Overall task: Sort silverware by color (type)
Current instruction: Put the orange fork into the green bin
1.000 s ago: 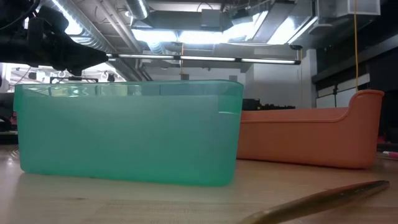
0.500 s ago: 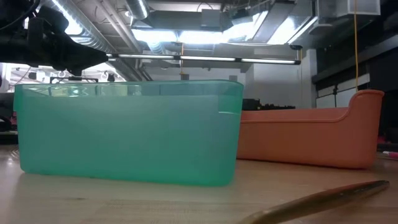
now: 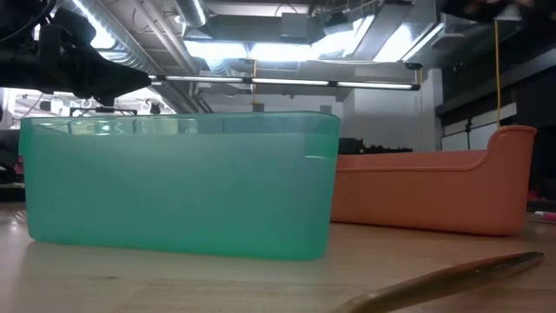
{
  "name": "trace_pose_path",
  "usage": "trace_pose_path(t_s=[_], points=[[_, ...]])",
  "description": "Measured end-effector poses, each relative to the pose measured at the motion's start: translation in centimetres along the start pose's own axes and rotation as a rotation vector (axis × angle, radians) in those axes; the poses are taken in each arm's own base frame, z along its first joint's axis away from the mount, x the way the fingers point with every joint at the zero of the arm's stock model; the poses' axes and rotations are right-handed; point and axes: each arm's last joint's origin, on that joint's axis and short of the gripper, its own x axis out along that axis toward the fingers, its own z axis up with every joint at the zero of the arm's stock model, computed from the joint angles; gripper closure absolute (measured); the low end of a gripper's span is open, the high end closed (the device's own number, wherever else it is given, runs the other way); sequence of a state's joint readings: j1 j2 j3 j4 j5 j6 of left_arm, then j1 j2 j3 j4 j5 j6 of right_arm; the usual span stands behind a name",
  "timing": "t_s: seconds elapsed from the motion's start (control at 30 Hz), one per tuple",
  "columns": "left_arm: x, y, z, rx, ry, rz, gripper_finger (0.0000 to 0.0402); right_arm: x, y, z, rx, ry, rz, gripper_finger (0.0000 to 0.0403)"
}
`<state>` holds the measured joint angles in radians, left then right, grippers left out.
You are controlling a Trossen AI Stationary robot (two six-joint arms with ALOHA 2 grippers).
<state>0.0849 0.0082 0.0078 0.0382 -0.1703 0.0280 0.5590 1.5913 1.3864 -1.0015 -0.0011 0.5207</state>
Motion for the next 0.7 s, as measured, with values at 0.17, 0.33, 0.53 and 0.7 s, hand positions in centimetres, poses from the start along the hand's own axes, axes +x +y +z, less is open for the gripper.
trace_pose_path(t_s=[0.17, 0.33, 0.53, 0.7], points=[[0.0, 0.0, 0.0, 0.000, 0.000, 0.000, 0.0316, -0.2, -1.0, 2.2, -0.078, -0.141, 0.041, 0.0402], [0.0, 0.0, 0.1, -0.003, -0.015, 0.000, 0.0316, -0.5, -2.6, 4.3, -0.143, -0.289, 0.031, 0.0402], [0.0, 0.0, 0.5, -0.061, -0.055, 0.000, 0.0316, -1.3, -4.7, 6.7, -0.236, -0.472, -0.022, 0.0402], [-0.1, 0.0, 1.0, -0.072, -0.107, -0.007, 0.0316, -2.0, -5.9, 8.1, -0.317, -0.594, -0.061, 0.0402]])
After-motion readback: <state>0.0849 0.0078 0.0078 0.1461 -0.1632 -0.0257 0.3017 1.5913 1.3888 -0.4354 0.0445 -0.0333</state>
